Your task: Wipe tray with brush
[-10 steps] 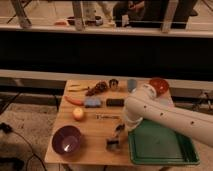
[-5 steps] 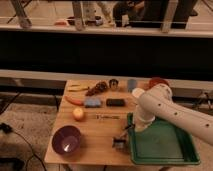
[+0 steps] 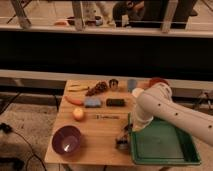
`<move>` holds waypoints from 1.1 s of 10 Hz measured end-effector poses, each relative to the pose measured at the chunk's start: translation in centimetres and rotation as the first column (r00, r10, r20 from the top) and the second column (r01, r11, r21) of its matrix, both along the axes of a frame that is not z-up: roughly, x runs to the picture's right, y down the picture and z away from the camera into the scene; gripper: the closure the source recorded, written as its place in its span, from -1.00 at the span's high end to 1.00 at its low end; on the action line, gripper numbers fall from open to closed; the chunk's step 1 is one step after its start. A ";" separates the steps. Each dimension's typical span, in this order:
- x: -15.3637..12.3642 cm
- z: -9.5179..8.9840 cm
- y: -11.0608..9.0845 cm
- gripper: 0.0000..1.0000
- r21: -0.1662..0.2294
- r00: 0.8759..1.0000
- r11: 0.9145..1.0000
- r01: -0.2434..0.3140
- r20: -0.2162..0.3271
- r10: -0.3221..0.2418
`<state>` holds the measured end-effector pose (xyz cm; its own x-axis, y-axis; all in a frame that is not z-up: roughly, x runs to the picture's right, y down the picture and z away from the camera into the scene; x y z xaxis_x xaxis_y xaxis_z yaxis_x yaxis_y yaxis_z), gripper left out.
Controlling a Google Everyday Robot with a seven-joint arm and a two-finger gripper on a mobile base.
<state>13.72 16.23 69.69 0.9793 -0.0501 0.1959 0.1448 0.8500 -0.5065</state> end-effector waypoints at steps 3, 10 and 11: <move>-1.4 -3.7 -2.0 -0.53 0.075 0.999 0.997 -0.028 0.032 0.026; 3.4 -5.6 -4.4 -1.00 0.169 0.993 0.981 -0.095 -0.050 0.105; 4.8 -5.6 -4.8 -1.00 0.182 0.990 0.978 -0.102 -0.074 0.117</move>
<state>18.54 11.47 64.05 0.9933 0.0321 0.1107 0.0090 0.9359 -0.3522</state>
